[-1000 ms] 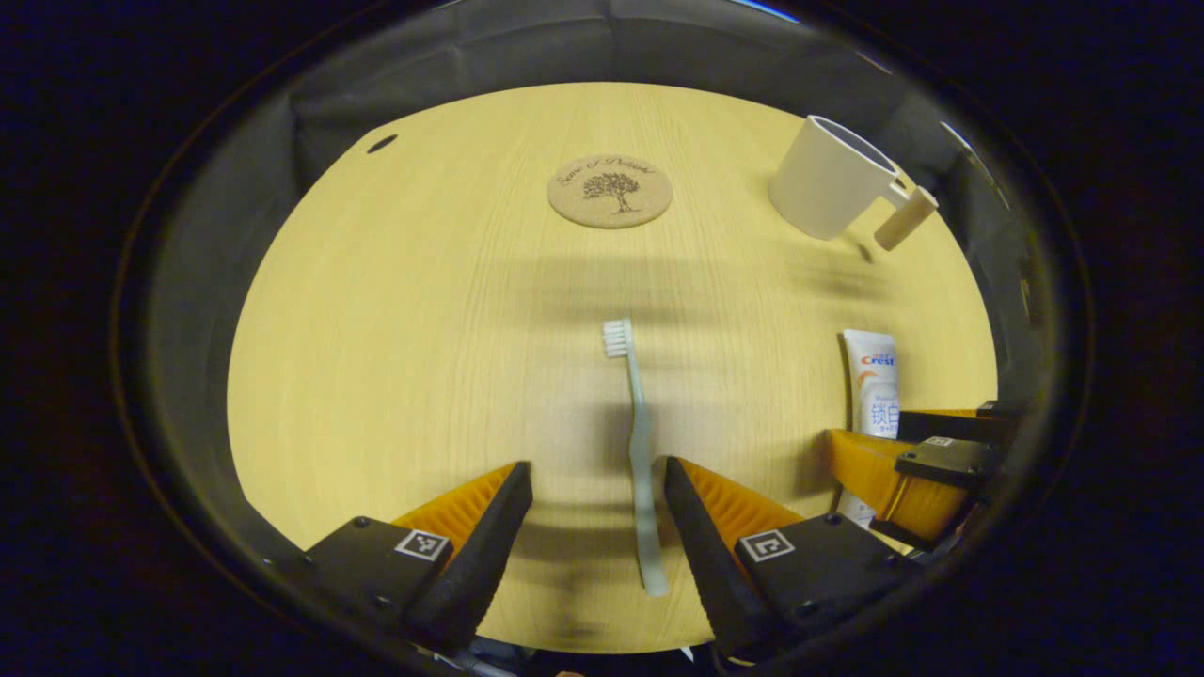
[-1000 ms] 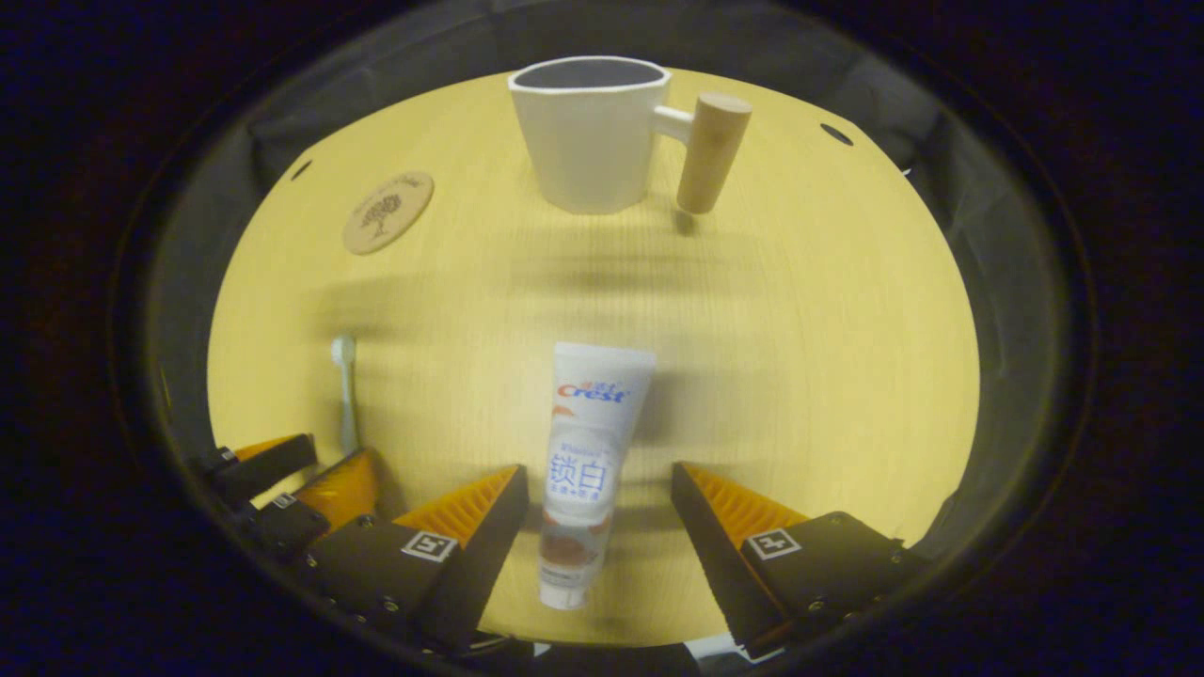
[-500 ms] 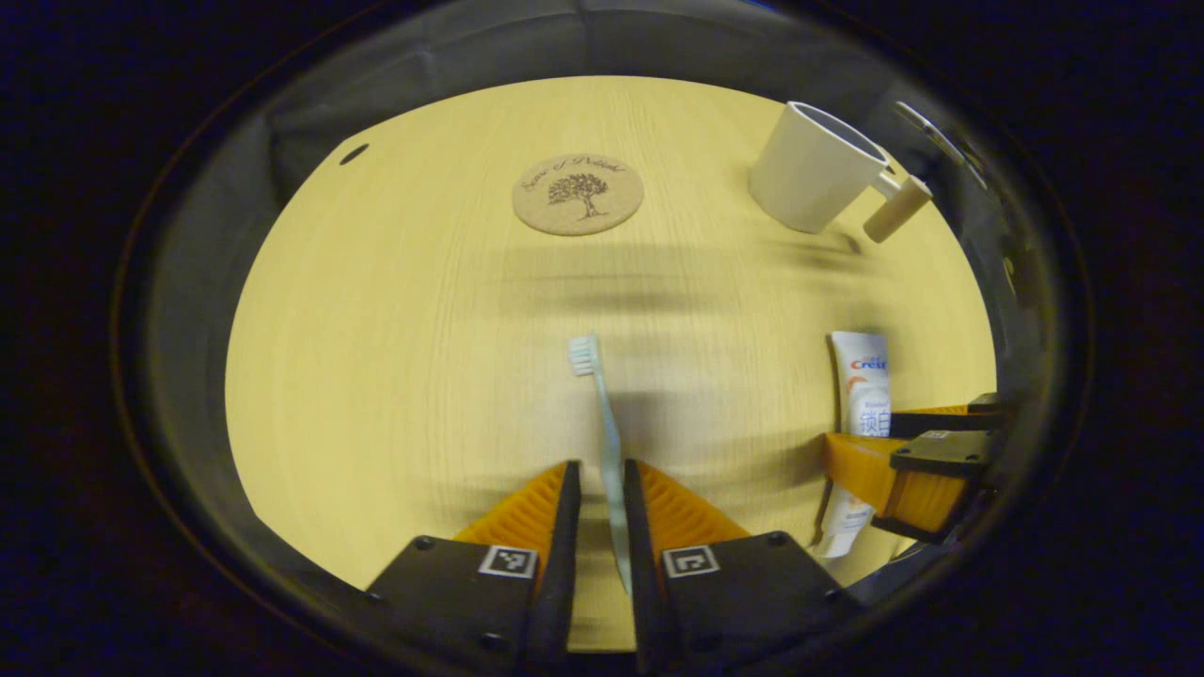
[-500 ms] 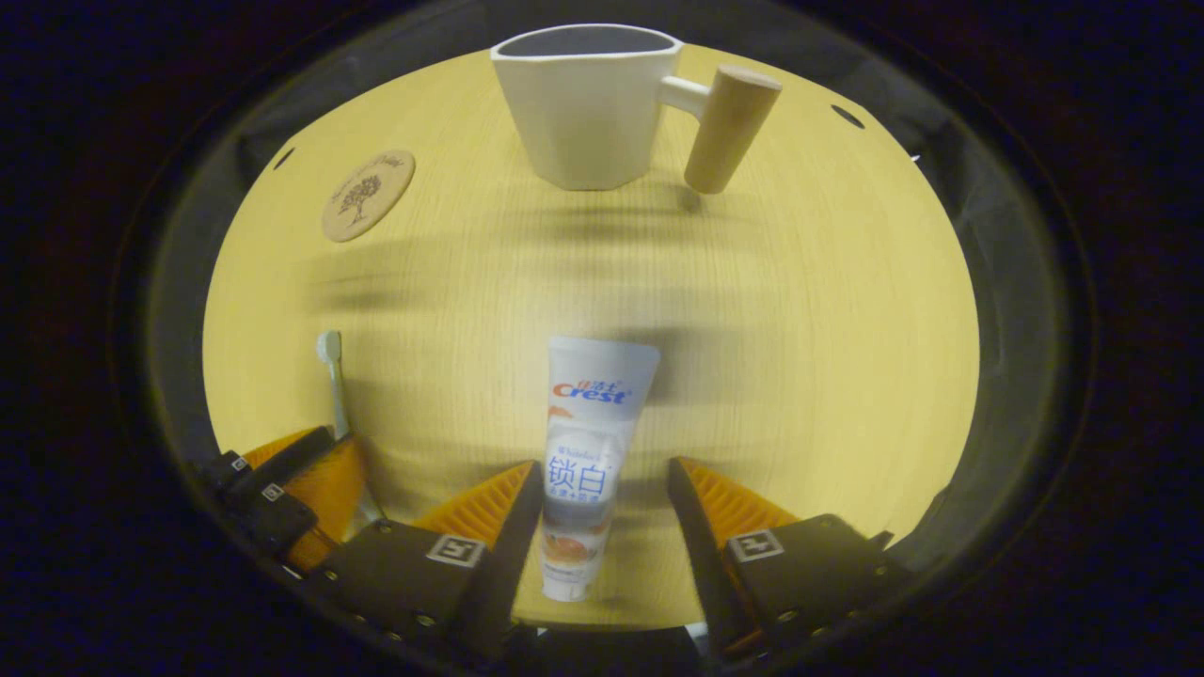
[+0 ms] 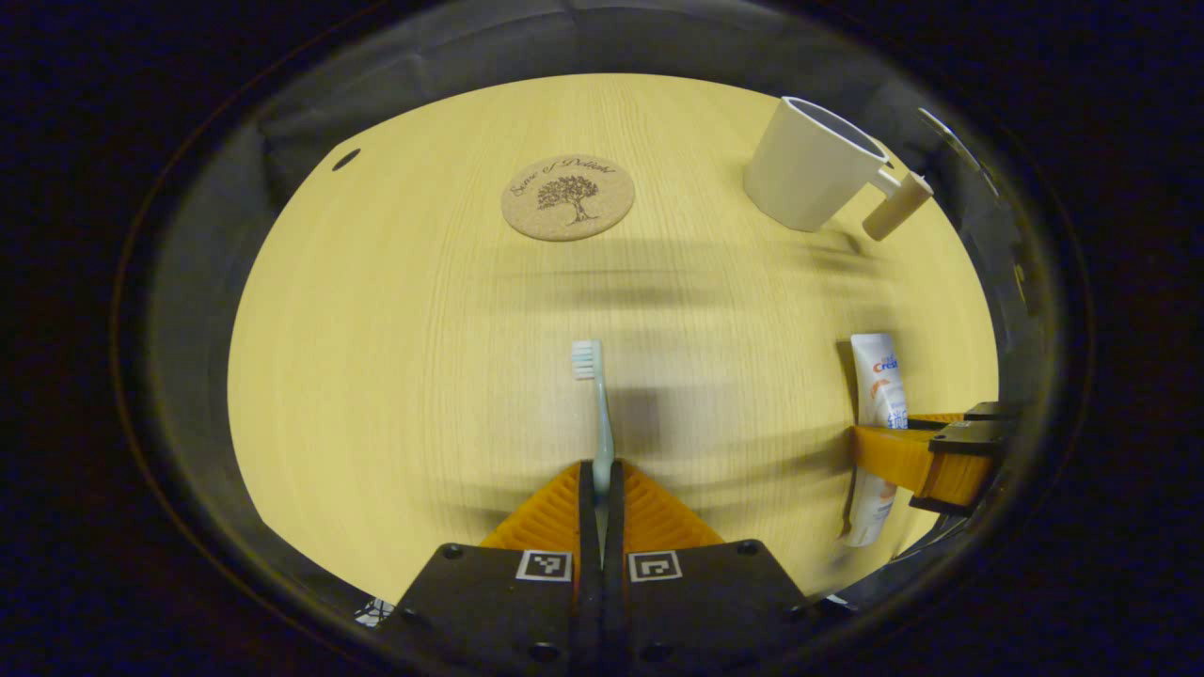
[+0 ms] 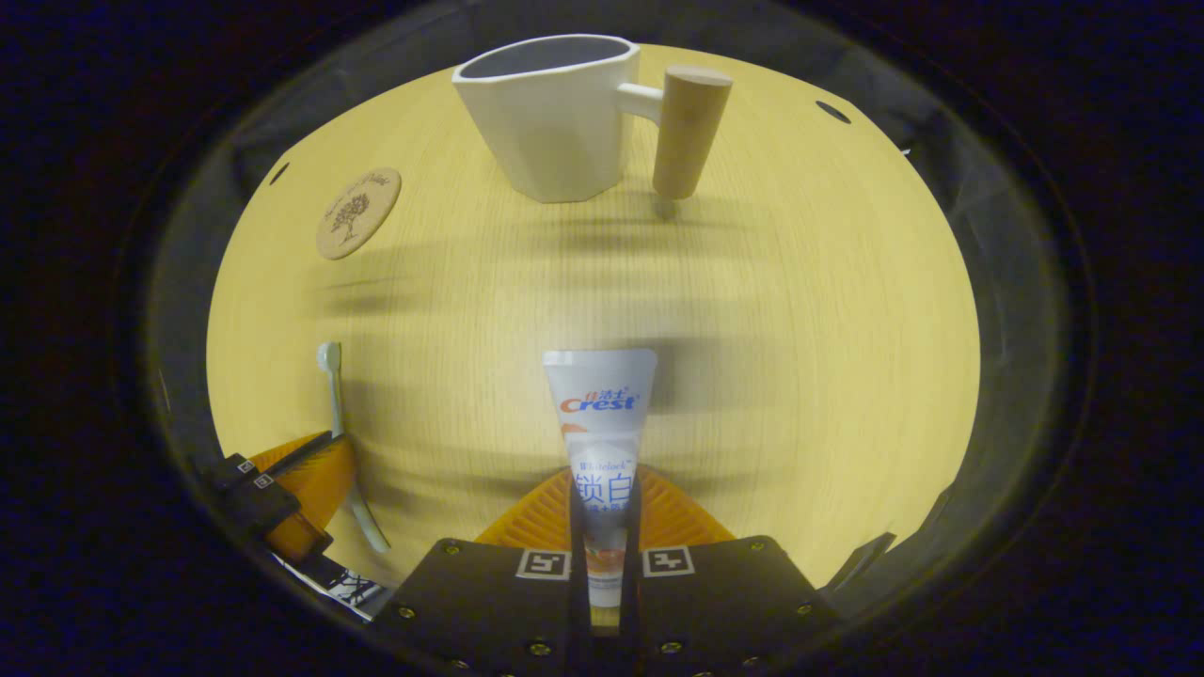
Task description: Put the toothbrush and toothpaste on the desktop into the cup, then pick up the cup and place it on the coaster on the desktop.
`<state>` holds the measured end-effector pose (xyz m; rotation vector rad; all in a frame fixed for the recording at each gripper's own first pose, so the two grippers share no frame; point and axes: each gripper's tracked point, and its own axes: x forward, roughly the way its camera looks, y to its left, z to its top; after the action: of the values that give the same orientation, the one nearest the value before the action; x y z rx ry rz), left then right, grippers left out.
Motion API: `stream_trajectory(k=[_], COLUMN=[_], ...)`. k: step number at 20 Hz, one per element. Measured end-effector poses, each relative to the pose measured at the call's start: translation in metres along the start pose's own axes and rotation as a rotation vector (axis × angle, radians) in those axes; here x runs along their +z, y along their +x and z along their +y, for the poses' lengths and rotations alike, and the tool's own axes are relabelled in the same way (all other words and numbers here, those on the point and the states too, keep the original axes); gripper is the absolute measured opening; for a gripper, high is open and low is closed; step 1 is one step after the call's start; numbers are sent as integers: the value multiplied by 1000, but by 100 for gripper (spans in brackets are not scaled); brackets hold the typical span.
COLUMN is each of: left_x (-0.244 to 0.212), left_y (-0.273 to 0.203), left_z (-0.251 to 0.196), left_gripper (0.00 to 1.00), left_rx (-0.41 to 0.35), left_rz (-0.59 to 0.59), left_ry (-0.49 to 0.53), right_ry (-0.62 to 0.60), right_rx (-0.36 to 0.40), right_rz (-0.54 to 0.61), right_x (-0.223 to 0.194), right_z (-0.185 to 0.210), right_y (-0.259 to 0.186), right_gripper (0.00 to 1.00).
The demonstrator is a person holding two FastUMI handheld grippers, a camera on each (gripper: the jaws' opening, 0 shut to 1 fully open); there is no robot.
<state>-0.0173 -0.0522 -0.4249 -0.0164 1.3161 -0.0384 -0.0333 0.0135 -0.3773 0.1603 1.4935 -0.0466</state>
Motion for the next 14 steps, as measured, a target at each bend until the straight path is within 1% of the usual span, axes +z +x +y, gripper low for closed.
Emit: stream_trajectory(k=[3, 4, 7, 11, 14], left_x=[1, 1, 1, 12, 33], left_y=[-1, -1, -5, -19, -40], left_z=[0, 1, 9, 12, 12], left_gripper=[8, 8, 8, 8, 7], left_rx=[-8, -15, -6, -23, -40], left_rz=[-14, -20, -32, -80, -155], left_ry=[-6, -10, -27, -43, -47], right_ry=[48, 67, 88, 108, 131], right_rx=[49, 55, 59, 78, 111], right_rz=[-1, -7, -47, -107, -175], right_x=[-2, -1, 6, 20, 43], right_z=[-2, -5, -11, -20, -20], right_y=[-4, -7, -19, -48, -76], right_gripper=[13, 13, 13, 13, 13])
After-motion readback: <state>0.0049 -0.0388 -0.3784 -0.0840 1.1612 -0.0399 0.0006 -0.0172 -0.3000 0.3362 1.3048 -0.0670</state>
